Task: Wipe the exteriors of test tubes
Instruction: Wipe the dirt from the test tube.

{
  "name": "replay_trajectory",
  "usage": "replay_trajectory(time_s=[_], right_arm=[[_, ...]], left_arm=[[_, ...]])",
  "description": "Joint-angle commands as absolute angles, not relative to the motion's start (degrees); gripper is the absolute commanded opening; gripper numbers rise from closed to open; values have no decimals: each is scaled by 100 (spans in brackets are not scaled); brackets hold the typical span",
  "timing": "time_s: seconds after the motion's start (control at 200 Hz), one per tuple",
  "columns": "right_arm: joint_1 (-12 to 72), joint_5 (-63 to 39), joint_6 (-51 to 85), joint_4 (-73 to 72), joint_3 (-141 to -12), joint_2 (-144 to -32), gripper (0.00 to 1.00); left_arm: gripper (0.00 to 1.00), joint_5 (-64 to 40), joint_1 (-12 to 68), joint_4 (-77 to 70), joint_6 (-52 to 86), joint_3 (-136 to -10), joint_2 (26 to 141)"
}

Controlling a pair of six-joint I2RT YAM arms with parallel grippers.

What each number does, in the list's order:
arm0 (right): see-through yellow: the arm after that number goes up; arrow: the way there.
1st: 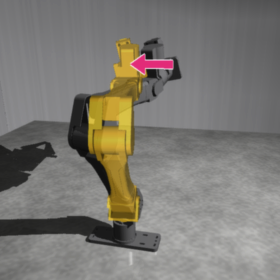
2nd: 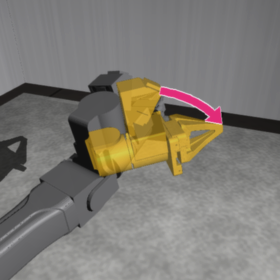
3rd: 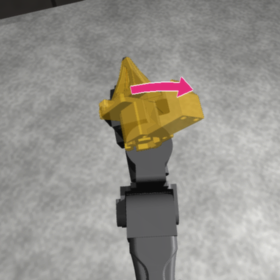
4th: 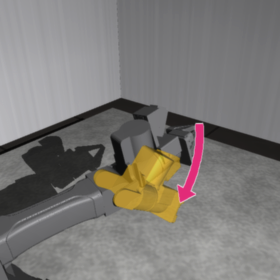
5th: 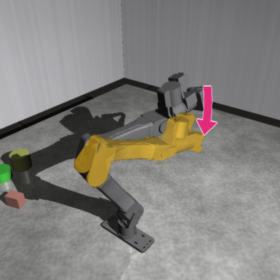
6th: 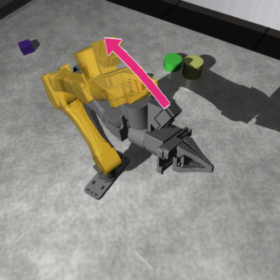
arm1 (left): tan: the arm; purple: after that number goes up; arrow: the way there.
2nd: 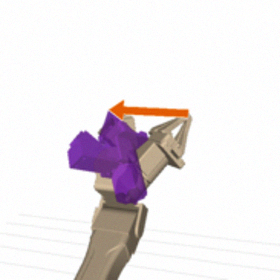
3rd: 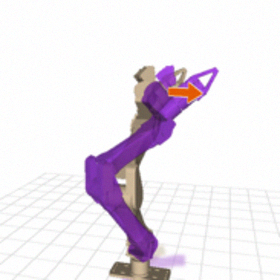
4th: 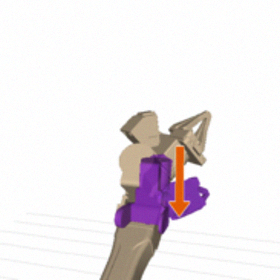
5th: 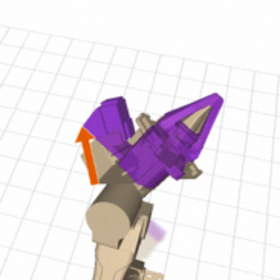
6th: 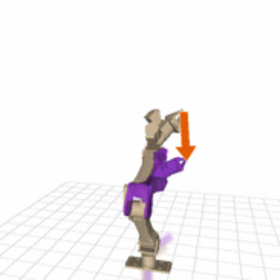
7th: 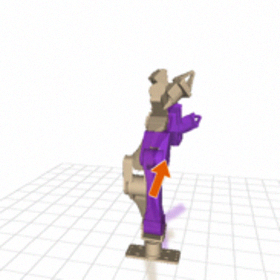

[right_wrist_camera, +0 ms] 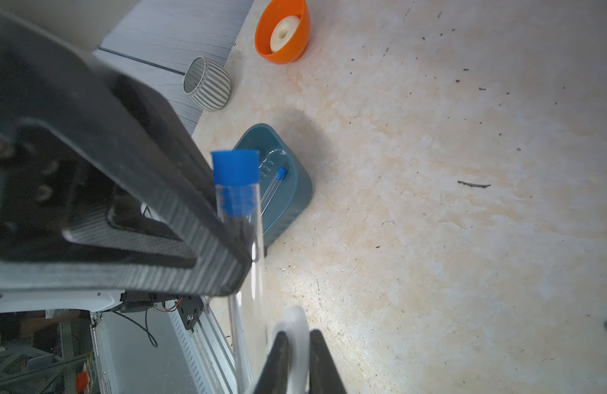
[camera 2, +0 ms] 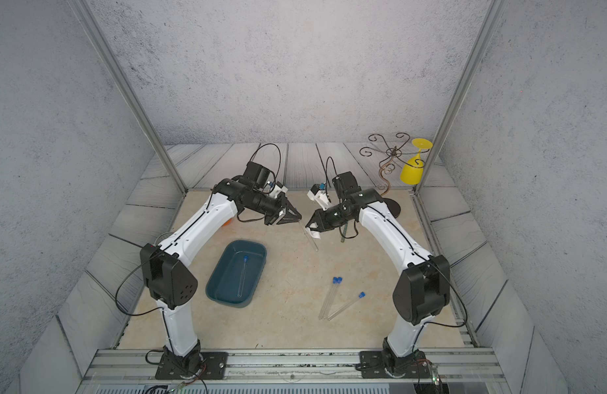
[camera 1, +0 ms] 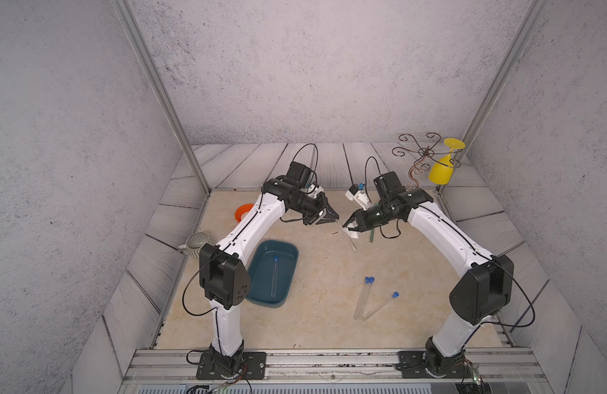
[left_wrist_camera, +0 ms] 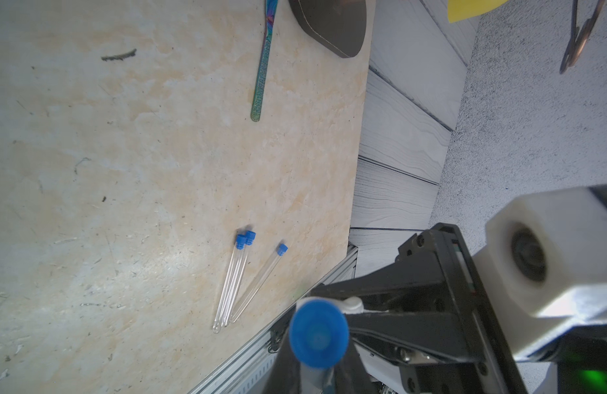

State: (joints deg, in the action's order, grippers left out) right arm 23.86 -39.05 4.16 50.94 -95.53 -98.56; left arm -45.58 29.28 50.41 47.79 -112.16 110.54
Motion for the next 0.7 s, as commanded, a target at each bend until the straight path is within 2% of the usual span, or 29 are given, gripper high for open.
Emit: replay_trajectory(time_s=[0.0, 0.696], right_arm=[[2452, -4010, 267, 5286, -9716, -10080, 15], [2467, -3843, 260, 5554, -10039, -9662, 15]], left_arm=[[6, -4675, 2927, 5146, 4640, -11335, 11180], [6, -4720, 2927, 5230, 4522, -11192, 11154]])
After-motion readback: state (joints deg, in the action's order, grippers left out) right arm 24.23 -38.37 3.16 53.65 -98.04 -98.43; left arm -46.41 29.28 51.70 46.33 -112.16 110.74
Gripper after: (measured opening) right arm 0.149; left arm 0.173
